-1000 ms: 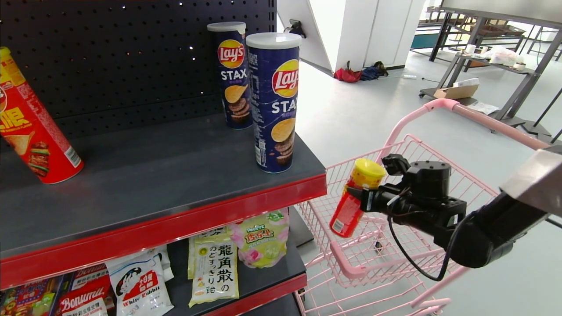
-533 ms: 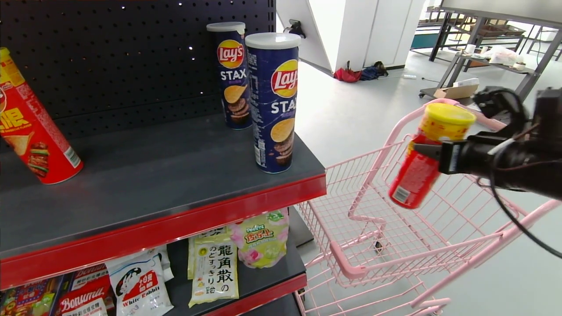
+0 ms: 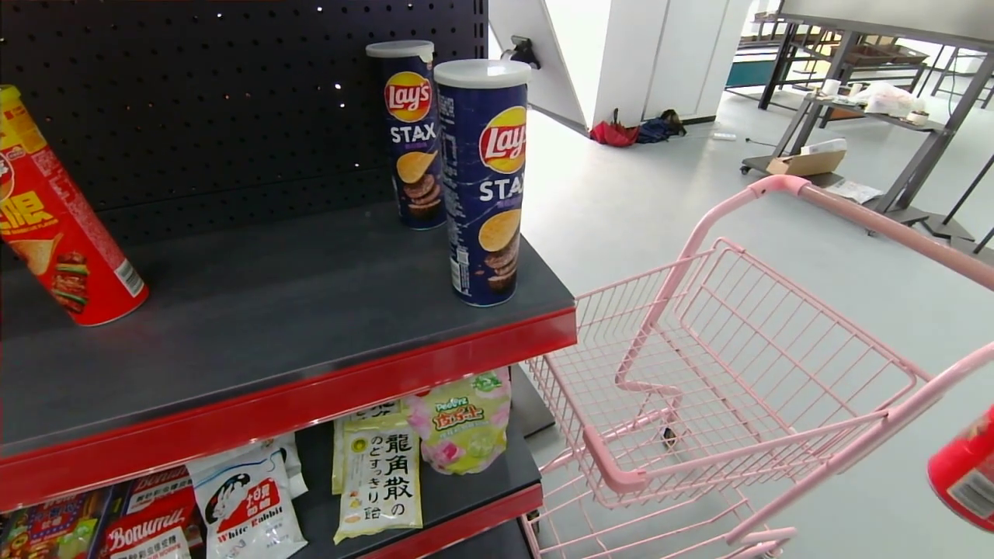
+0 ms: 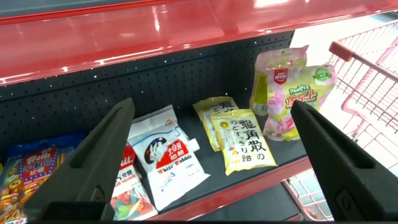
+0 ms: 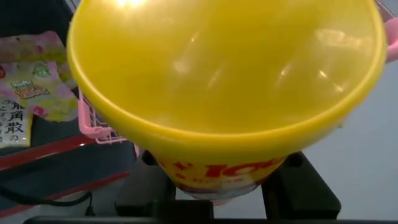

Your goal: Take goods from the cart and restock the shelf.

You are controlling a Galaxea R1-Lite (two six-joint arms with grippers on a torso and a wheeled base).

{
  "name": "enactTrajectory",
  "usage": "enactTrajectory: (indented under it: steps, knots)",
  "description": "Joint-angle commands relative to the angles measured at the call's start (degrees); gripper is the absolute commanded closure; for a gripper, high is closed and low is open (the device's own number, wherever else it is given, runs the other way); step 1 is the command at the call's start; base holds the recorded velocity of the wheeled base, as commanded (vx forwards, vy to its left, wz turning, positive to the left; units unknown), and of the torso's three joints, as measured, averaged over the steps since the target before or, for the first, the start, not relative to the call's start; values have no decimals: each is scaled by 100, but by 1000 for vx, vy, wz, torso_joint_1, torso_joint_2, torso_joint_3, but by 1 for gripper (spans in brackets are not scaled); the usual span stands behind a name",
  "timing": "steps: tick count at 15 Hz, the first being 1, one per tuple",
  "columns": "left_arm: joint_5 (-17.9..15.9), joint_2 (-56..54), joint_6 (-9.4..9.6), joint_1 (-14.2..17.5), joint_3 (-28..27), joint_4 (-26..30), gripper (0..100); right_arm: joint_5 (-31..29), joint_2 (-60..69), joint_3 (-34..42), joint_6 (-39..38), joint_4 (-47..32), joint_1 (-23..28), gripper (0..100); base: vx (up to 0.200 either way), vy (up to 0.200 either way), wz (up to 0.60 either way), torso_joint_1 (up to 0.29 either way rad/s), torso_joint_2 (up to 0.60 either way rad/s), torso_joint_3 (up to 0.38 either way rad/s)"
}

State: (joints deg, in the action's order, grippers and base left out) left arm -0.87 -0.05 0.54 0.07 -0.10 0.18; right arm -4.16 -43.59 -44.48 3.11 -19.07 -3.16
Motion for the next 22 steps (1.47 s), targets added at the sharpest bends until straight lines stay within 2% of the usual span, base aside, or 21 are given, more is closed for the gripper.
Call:
enactTrajectory:
  steps: [1,4,14,22]
  knots:
    - [-1,5,-1,1,1,-1,0,-24,888,256,102,-247,184,100,0,0,0,0,0,0]
    - [-1,5,-1,1,1,-9,0,-15,949,353,102,-317,184,100,0,0,0,95,-282,-186]
    - [-1,5,-1,1,1,-9,0,-15,976,625,120,-299,175,100,0,0,0,201,-516,-320]
    - [-1,5,-1,1,1,-9,0,-15,765,608,287,-238,175,100,0,0,75,116,-277,-157]
